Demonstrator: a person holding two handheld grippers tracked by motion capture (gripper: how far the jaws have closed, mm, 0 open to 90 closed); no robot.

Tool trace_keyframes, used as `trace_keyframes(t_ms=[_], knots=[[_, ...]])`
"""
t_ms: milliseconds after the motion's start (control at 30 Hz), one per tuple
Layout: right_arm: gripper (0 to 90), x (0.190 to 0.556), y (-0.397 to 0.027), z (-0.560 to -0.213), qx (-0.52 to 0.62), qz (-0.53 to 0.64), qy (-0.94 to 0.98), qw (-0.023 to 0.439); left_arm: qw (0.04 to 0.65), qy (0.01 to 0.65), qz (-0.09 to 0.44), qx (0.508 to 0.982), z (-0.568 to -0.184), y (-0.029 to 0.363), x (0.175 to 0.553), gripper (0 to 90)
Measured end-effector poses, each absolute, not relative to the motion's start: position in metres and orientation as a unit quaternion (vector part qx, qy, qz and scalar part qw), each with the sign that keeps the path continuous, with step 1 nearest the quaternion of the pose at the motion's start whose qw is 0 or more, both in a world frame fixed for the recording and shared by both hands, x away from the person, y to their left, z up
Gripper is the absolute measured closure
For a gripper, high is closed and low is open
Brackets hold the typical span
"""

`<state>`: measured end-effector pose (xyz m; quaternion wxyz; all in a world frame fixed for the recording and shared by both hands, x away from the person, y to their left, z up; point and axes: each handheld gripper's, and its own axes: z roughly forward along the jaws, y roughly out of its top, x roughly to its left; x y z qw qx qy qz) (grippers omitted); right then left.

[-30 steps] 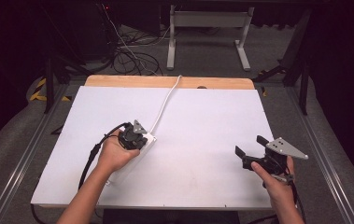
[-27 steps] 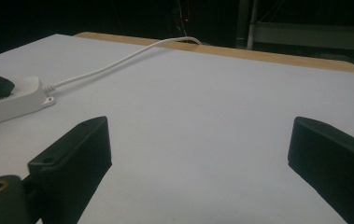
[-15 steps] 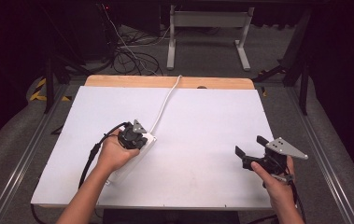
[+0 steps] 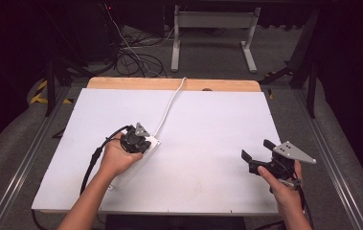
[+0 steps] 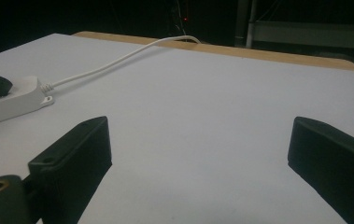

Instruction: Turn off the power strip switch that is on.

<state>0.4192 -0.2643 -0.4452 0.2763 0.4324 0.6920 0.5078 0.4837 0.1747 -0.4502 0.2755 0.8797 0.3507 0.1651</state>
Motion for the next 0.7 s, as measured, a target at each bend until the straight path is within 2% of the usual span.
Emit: trace_keyframes(t_ms=[700], knots=[[6.8,0.4205,-0.2636,-0.4455,0.431,0.508,0.693,0.275,0.286,0.352,0.164,0.876,-0.4512,0.1764,0.4843,90.0]])
